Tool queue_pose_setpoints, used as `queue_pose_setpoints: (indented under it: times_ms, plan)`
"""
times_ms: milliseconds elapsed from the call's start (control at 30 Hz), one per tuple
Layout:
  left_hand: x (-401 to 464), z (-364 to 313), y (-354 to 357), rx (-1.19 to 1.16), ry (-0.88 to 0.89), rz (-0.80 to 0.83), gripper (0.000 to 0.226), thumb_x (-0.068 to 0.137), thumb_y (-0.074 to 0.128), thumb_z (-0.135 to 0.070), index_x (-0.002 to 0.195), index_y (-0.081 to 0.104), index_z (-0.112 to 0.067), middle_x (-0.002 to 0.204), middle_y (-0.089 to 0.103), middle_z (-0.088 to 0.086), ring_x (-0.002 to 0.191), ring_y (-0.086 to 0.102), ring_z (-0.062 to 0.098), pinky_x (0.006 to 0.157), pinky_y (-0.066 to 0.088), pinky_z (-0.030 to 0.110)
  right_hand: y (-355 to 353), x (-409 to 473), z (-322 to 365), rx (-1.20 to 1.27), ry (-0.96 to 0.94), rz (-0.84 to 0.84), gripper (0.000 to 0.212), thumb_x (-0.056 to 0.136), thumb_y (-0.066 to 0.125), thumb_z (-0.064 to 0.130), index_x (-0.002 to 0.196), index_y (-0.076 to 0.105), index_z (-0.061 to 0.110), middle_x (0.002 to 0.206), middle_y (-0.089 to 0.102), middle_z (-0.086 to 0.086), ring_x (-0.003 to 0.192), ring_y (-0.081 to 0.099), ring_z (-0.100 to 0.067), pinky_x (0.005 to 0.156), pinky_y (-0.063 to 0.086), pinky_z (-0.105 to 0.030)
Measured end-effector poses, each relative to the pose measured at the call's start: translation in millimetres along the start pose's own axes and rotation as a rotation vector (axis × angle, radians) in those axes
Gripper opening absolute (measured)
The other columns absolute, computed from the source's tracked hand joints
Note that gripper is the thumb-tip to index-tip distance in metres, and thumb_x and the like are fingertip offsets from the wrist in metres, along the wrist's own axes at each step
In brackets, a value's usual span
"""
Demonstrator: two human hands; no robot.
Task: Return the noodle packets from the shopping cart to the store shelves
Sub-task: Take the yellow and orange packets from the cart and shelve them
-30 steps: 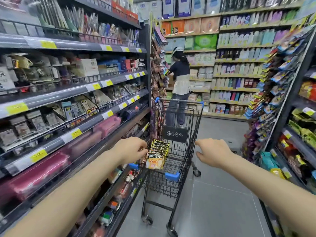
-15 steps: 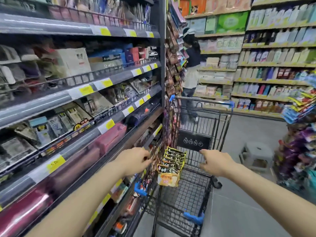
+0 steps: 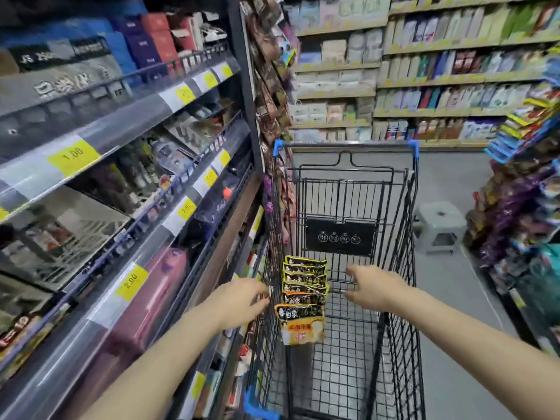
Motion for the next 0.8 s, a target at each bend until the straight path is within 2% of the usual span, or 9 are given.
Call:
queue_pose_setpoints:
  times_ms: [167,333,467,567,700,800]
  plan:
    - [54.8,16.6,33.4,-0.052,0.068,0.068,0.034,0.097,0.04,-0.034,0.119,0.058,-0.015,0.122,0.06,0.003,0.11,0.055,0.019,0.093,0.046,0.035,26.5,52.6,-14.5,0.05,0.083,0.053,0.047,0.093,0.049,0.038,0.134,0.047,0.016,0.131,0.058,-0.003,0.117,0.057,-0.022,0.1,0.045,-0.042]
    - [95.7,32.8,83.5,-0.07,0.095,0.132,0.041,0.098,0.04,-0.034,0.135,0.048,-0.017,0.137,0.051,0.001,0.125,0.047,0.017,0.106,0.038,0.034,87.2,109.0,-30.8,0.044,0.132,0.168,0.044,0.09,0.051,0.031,0.131,0.048,0.016,0.131,0.057,-0.005,0.115,0.057,-0.026,0.096,0.047,-0.04]
    - [124.9,48.5,119.5,-0.074,0.102,0.117,0.037,0.096,0.041,-0.033,0.128,0.053,-0.018,0.129,0.056,0.001,0.12,0.051,0.018,0.101,0.041,0.035,142.3,150.7,-40.2,0.041,0.159,0.239,0.04,0.091,0.05,0.029,0.129,0.048,0.015,0.129,0.056,-0.007,0.116,0.055,-0.027,0.094,0.046,-0.038]
    - [145.2,55.2,144.2,-0.023,0.139,0.095,0.032,0.095,0.044,-0.031,0.121,0.058,-0.017,0.12,0.062,0.001,0.113,0.055,0.018,0.103,0.04,0.038,185.6,178.4,-49.2,0.097,0.208,0.295,0.038,0.091,0.05,0.029,0.127,0.048,0.014,0.13,0.054,-0.006,0.118,0.052,-0.026,0.091,0.044,-0.035]
    - [163.4,64.5,174.1,0.066,0.188,0.1,0.029,0.094,0.044,-0.028,0.117,0.06,-0.018,0.117,0.063,0.001,0.113,0.054,0.017,0.117,0.019,0.036,238.7,210.4,-60.3,0.193,0.28,0.335,0.045,0.089,0.057,0.027,0.129,0.048,0.009,0.132,0.053,-0.012,0.118,0.052,-0.027,0.093,0.045,-0.031]
    - [167.8,70.2,186.3,0.116,0.243,0.054,0.029,0.091,0.042,-0.029,0.107,0.064,-0.018,0.107,0.066,0.0,0.106,0.058,0.017,0.116,0.018,0.035,268.9,228.8,-65.9,0.29,0.336,0.343,0.053,0.087,0.061,0.024,0.133,0.044,0.005,0.133,0.051,-0.014,0.12,0.051,-0.029,0.093,0.045,-0.031]
Point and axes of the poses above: each hand's wrist, its own x-axis towards the middle knuckle, its own y-axis out of the palm, z = x × y, the point moved 5 cm from there along x, towards the middle knuckle
